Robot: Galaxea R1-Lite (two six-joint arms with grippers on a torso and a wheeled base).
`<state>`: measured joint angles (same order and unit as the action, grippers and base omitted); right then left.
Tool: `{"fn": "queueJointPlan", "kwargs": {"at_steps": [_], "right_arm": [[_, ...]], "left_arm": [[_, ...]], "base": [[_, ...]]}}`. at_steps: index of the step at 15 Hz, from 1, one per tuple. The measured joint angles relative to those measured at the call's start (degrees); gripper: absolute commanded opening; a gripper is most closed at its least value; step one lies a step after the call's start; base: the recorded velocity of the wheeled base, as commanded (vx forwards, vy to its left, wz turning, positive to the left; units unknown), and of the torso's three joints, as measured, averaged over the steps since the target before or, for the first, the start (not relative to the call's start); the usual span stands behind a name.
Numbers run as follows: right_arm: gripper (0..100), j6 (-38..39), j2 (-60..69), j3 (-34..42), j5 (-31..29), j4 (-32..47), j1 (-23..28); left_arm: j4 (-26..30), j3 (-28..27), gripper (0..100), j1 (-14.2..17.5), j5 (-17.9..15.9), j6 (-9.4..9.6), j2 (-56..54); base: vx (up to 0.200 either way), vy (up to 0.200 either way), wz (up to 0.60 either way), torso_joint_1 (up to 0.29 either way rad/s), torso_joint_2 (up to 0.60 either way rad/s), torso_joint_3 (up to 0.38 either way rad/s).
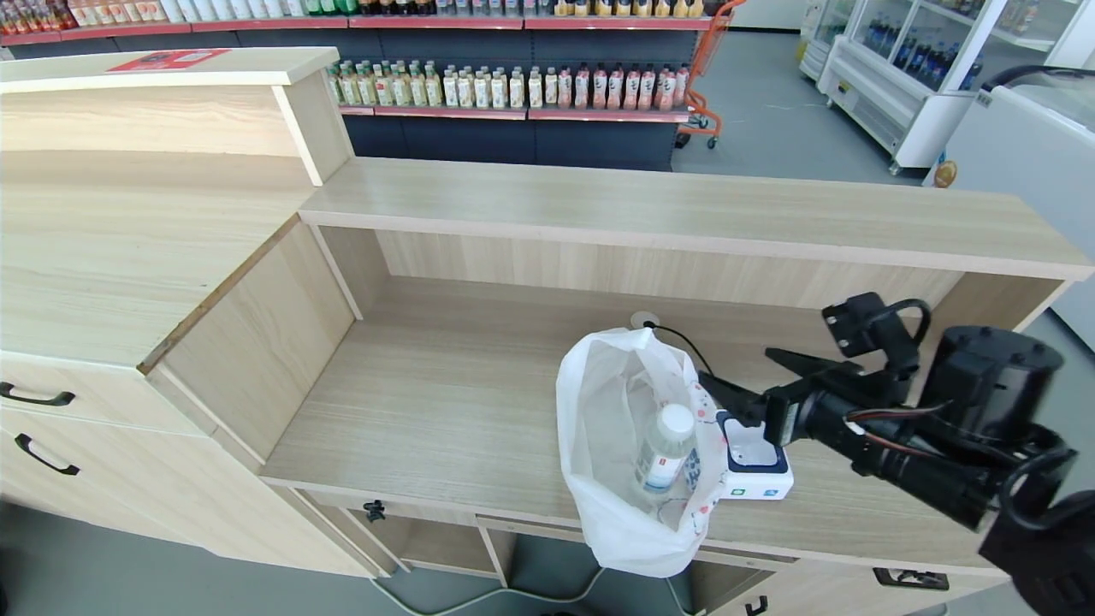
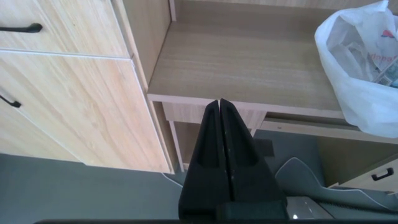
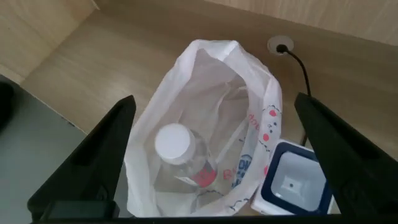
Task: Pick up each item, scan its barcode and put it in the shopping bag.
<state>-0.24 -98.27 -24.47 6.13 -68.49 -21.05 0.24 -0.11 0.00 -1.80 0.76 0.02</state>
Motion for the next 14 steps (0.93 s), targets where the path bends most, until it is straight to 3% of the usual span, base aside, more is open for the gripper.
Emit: {"fn": "queueJointPlan", "kwargs": {"at_steps": [3, 6, 10, 14], "right_arm": [[100, 2.0, 12.0, 1.2, 0.1, 16.6, 8.7], [100, 2.5, 20.7, 1.9, 1.9, 26.4, 18.7], [100, 2.2, 26.8, 2.3, 2.9, 31.5, 24.6], [100, 0.1, 27.7, 3.2, 2.6, 31.9, 27.3]], "left_arm": [[0.0, 0.0, 0, 0.0, 0.0, 0.00, 0.0], [0.0, 0.0, 0, 0.0, 0.0, -0.02, 0.0], [0.0, 0.0, 0, 0.0, 0.0, -0.02, 0.0], [0.0, 0.0, 0, 0.0, 0.0, 0.02, 0.0]], "base": [[0.000, 0.000, 0.00, 0.000, 0.00, 0.000], [0.000, 0.000, 0.00, 0.000, 0.00, 0.000], [0.000, 0.000, 0.00, 0.000, 0.00, 0.000], [0.000, -0.200, 0.00, -0.001, 0.00, 0.002]]}}
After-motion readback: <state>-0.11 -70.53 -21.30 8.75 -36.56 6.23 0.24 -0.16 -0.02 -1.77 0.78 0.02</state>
